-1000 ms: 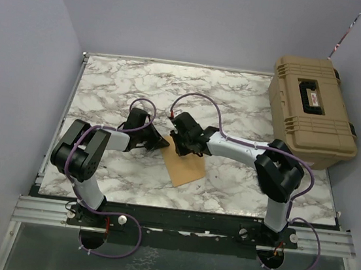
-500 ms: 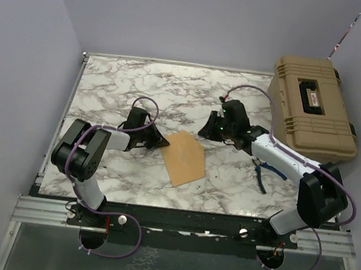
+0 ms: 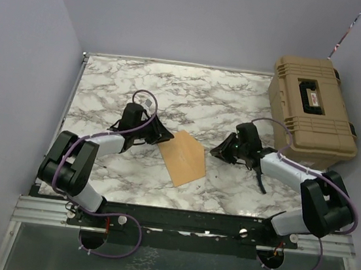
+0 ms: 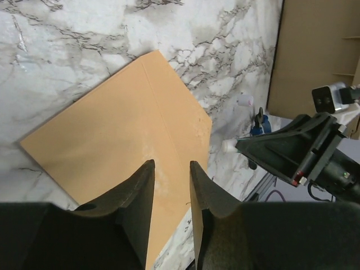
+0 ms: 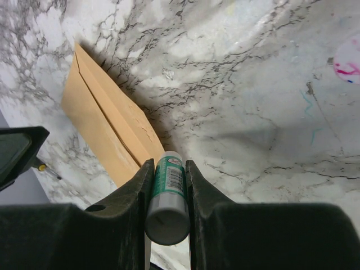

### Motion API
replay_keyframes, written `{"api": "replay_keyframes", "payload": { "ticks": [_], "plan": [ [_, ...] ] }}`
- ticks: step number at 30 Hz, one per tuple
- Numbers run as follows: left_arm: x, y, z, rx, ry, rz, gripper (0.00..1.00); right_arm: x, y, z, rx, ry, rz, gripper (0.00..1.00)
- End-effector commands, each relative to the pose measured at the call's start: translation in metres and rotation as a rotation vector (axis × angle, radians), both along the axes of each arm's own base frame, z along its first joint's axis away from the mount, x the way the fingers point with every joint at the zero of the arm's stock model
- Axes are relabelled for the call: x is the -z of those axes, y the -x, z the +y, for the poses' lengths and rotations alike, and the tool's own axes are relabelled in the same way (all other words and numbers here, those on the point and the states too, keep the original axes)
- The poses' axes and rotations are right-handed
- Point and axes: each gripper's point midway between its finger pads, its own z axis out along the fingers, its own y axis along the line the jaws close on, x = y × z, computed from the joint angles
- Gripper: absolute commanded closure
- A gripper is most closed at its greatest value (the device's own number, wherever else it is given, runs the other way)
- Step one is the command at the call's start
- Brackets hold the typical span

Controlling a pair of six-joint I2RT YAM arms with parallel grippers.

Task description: Place the letter into the envelope and seal it

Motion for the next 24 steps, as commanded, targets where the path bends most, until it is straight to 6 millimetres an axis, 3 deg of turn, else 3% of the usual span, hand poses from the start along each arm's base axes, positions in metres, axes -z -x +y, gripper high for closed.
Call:
{"api": "replay_keyframes", "payload": {
  "ticks": [1,10,24],
  "plan": [
    [-0.009,0.015,0.002,0.024,0.015,-0.017,0.66,-0.01,-0.014,-0.004,0.103,-0.104,-0.046,0.93],
    [-0.003,0.03,0.009,0.017,-0.007,0.006,0.61,0.008,-0.022,-0.026,0.159,-0.089,-0.051,0.87],
    [0.006,0.035,0.014,0.006,-0.033,0.034,0.61,0.037,-0.007,-0.051,0.244,-0.049,0.02,0.71]
  ]
}}
